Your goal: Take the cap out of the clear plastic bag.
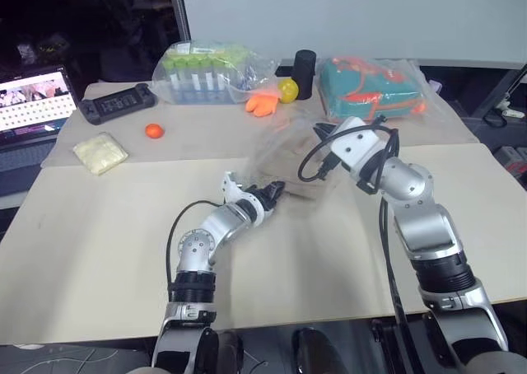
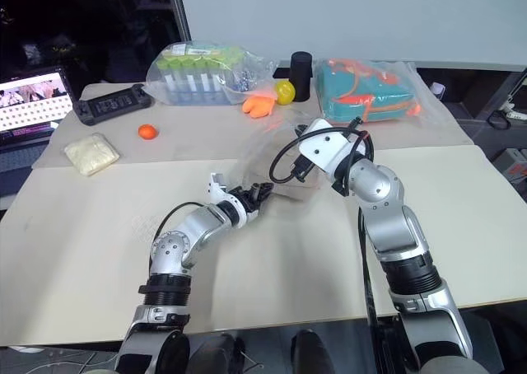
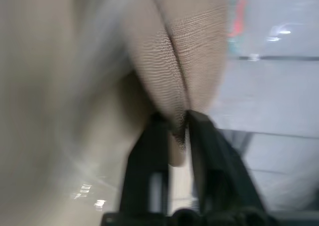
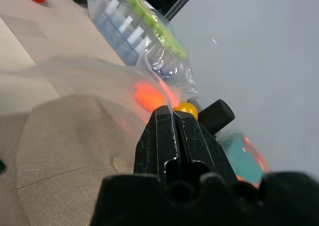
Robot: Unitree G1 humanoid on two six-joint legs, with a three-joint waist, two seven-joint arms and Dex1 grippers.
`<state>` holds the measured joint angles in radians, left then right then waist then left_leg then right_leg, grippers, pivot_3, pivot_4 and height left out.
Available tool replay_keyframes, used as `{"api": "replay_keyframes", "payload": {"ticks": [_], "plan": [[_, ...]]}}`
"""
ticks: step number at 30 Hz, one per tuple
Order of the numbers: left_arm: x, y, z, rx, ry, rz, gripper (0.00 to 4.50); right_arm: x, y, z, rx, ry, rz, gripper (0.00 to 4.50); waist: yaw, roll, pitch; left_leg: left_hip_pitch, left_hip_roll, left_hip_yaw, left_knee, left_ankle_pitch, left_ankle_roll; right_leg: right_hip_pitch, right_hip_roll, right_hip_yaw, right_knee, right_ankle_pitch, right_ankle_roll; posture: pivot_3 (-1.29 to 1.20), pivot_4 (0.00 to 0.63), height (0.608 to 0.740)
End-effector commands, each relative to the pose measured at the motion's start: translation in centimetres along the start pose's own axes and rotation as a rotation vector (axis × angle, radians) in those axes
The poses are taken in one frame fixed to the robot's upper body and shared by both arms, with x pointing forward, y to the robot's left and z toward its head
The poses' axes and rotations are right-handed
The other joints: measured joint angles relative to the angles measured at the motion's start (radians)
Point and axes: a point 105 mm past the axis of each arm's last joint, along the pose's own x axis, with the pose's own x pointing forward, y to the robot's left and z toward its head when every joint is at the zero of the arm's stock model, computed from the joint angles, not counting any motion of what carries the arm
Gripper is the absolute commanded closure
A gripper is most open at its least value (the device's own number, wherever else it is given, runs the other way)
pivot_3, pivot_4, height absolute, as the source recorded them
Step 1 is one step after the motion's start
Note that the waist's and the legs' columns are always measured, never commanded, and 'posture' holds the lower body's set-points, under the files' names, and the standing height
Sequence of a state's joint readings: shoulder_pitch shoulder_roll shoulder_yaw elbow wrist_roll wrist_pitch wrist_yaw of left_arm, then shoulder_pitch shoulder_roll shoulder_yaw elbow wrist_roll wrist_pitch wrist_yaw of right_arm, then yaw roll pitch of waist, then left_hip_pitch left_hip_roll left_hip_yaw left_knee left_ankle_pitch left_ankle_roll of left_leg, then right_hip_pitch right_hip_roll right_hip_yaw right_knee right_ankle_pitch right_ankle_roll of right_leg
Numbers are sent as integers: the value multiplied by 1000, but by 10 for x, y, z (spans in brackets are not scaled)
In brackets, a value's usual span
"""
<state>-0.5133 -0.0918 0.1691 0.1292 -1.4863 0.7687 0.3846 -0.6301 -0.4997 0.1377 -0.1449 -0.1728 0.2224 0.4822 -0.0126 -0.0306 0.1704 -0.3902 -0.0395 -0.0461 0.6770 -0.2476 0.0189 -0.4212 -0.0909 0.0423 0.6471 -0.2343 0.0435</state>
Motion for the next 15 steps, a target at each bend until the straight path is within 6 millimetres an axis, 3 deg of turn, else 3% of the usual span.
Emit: {"api": "replay_keyframes", "payload": {"ticks": [1,8,15], "plan": [[-10,-1,-16,1,79,-1,4472,-1,-9,20,-20,-71,-23,4500,0,0,0,0,0,0,0,0,0,0,0,0,0,0,0,0,150,740],[-49,4,-23,-106,82,58,4472,3,5,18,-67,-67,23,4500,0,0,0,0,1,0,0,0,0,0,0,1,0,0,0,0,150,740],[-58,-35,5,-188,-47,-5,4472,-4,33,4,-155,-39,124,4500,9,0,0,1,0,-1,0,0,-1,1,0,0,0,1,0,0,150,740]]}}
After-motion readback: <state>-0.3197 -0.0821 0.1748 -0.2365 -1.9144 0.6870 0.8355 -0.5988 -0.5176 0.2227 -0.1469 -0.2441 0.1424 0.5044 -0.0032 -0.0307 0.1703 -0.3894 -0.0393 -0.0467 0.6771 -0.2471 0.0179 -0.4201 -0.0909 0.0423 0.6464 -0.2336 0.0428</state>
